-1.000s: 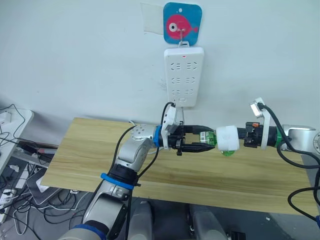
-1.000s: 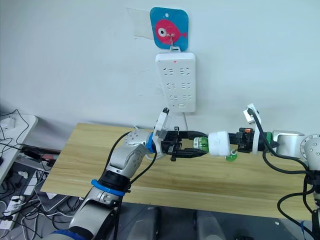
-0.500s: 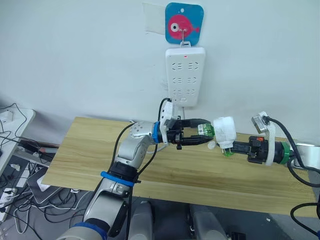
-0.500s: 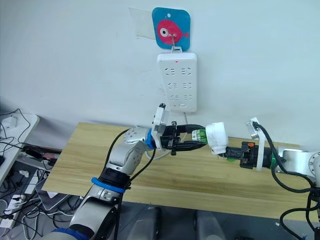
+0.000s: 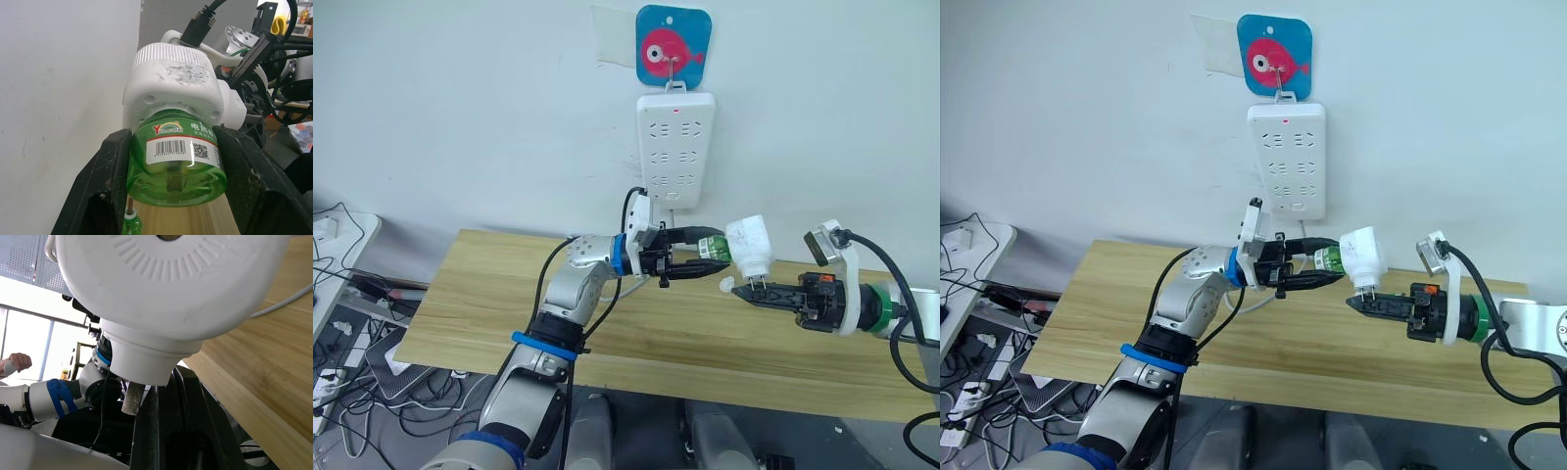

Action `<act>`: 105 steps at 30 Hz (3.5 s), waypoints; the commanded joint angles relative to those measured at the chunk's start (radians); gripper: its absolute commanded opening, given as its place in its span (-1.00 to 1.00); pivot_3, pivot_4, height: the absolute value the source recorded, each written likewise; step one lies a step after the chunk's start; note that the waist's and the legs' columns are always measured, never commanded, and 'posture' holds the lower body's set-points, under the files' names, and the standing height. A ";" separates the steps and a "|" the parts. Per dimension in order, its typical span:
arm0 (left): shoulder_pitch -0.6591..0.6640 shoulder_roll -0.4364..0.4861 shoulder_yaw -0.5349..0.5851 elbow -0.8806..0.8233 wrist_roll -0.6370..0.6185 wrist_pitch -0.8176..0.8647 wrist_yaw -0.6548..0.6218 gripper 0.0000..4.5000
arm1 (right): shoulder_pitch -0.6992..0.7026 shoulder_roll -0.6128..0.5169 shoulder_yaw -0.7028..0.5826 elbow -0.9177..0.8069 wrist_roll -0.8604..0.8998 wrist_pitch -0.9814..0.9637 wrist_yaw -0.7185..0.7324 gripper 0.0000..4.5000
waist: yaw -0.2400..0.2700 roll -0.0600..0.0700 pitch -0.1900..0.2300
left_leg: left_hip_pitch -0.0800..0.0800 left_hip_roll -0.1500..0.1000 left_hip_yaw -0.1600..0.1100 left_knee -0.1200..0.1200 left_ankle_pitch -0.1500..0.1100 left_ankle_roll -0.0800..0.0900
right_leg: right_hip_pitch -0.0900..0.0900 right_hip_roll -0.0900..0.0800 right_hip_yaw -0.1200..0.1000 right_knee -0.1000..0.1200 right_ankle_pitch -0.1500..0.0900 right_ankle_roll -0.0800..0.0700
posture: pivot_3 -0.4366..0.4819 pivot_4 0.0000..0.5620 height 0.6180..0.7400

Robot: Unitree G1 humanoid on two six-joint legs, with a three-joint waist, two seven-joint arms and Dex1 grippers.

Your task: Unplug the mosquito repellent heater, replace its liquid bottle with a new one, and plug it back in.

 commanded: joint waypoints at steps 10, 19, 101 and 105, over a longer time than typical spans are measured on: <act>-0.015 0.067 0.031 -0.068 -0.163 0.423 -0.040 0.00 | 0.324 -0.216 -0.062 -0.253 -0.915 -0.467 0.584 -0.26 | 0.001 0.000 0.000 | 0.000 0.000 -0.001 0.001 0.000 0.000 | 0.000 0.000 -0.001 0.000 0.000 0.000 | -0.09 -0.22 1.00; -0.108 0.217 0.045 0.029 -0.324 0.941 -0.147 0.00 | 0.279 -0.008 -0.038 -0.080 -1.464 -1.309 0.779 0.99 | -0.016 0.000 0.000 | 0.003 0.000 0.000 0.001 0.002 -0.004 | 0.000 0.001 0.000 0.003 0.000 0.000 | -0.12 -0.23 1.00; -0.079 0.114 -0.149 0.302 0.714 -0.930 0.511 1.00 | -0.164 0.553 -0.341 -0.303 -0.584 0.339 -0.315 0.31 | -0.004 0.000 -0.003 | 0.006 -0.002 0.000 -0.001 0.007 -0.010 | -0.001 -0.002 0.001 0.014 0.000 -0.001 | -0.12 -0.35 1.00; -0.094 0.096 -0.166 0.308 0.736 -0.913 0.555 1.00 | -0.123 0.545 -0.300 -0.309 -0.420 0.257 -0.477 0.31 | -0.008 0.001 -0.003 | 0.006 -0.002 0.000 -0.001 0.007 -0.009 | -0.001 -0.002 0.001 0.015 0.000 -0.001 | -0.14 -0.35 1.00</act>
